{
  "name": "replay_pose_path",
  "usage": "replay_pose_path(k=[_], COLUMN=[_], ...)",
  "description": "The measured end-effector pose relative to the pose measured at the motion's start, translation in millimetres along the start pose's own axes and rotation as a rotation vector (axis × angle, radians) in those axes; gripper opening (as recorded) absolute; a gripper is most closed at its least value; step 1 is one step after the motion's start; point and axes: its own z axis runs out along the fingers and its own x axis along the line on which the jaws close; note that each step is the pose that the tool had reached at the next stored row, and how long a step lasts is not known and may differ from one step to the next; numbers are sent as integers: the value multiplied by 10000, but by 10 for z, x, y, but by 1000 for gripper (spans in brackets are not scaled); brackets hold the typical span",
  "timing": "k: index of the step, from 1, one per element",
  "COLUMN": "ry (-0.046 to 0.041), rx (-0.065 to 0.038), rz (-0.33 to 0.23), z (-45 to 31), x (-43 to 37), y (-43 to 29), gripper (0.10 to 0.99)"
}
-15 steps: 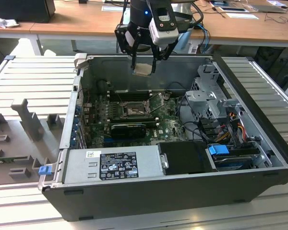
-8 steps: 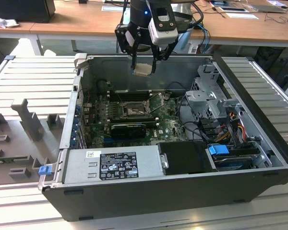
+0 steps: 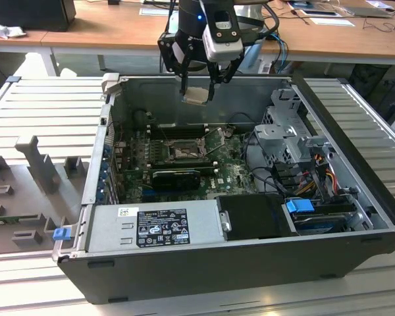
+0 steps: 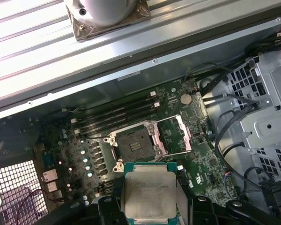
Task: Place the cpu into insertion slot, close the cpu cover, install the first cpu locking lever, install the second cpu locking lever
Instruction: 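Place the cpu into insertion slot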
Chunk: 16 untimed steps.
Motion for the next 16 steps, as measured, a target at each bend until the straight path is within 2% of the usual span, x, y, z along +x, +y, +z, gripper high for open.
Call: replay_pose_path(k=[16], ry=[-38], rx=[-8], rz=[422], z=[1], x=[0], y=[0], gripper=[529])
